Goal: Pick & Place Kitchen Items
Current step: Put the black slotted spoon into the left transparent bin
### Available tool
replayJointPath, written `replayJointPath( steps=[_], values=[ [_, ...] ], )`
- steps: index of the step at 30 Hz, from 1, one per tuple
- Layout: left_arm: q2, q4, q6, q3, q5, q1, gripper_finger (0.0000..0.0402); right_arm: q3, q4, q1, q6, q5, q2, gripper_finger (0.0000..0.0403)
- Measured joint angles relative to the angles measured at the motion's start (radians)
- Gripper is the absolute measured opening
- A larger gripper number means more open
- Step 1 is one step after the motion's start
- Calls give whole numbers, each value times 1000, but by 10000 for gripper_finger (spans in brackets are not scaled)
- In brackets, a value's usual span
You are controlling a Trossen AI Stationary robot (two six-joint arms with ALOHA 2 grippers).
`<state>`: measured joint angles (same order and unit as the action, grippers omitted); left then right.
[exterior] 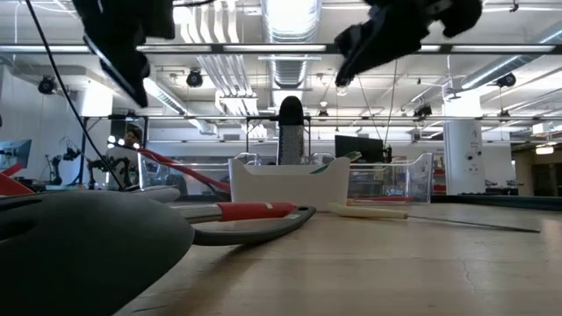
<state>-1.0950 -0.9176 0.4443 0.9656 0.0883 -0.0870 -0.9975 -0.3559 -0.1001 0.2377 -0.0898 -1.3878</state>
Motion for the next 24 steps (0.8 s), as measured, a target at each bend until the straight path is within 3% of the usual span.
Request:
replayJointPath(
  steps=[9, 17, 24],
  values=[
    [0, 2, 63, -111, -1, 0, 229, -166, -26, -1, 86, 1, -273, 134],
    [0, 3, 69, -136, -2, 0, 229, -348, -211, -17, 116, -73, -473, 180],
    [0, 6, 62, -136, -1, 0, 229, -467, -325, -70, 204, -68, -614, 198]
  ],
)
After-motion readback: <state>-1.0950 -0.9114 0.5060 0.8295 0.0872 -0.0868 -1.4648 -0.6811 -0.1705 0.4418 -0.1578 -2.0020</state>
